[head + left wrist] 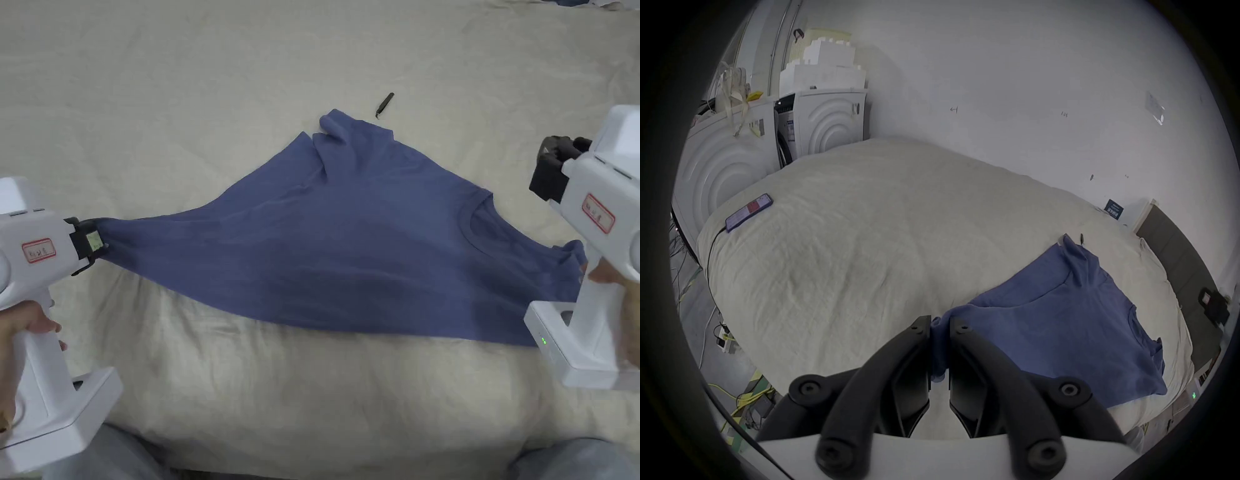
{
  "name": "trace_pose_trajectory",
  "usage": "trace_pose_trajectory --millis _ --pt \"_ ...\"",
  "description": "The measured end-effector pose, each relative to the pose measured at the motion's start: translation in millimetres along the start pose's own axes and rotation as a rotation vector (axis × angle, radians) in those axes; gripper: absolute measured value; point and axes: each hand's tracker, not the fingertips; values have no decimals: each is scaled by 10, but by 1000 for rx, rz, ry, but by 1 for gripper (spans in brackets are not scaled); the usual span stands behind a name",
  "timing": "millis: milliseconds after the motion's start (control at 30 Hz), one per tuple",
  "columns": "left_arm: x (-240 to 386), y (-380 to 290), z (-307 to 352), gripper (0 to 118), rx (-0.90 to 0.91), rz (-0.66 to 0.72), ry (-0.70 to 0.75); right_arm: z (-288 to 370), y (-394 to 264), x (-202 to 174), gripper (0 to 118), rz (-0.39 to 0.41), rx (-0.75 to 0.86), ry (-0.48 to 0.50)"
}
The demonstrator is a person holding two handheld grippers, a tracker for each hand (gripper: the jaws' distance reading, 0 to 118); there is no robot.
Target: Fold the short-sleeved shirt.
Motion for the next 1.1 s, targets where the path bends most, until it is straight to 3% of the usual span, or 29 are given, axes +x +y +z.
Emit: trace_pose_trajectory --millis 33,67,133,200,333,633,933,1100 --pt "26 -5 -2 7 4 -4 0 -65 52 -7 5 -4 -12 3" --pt "38 -7 6 7 6 -7 1 -132 105 -11 16 -6 -24 15" --pt "41 -11 7 7 12 -6 -8 -301 218 -12 74 -10 -63 49" --pt "49 -12 3 7 10 -3 -13 -519 328 -14 115 -20 -129 67" --pt "32 -40 6 7 13 18 -16 -902 538 -128 117 -11 -163 69" --pt "20 -62 14 7 2 81 -9 -2333 831 -403 117 58 -541 128" --pt "26 -41 -36 7 -16 136 15 -3350 550 -587 117 87 -842 113" --pt "10 -53 -61 7 -27 149 21 -3643 295 -616 117 137 -894 80"
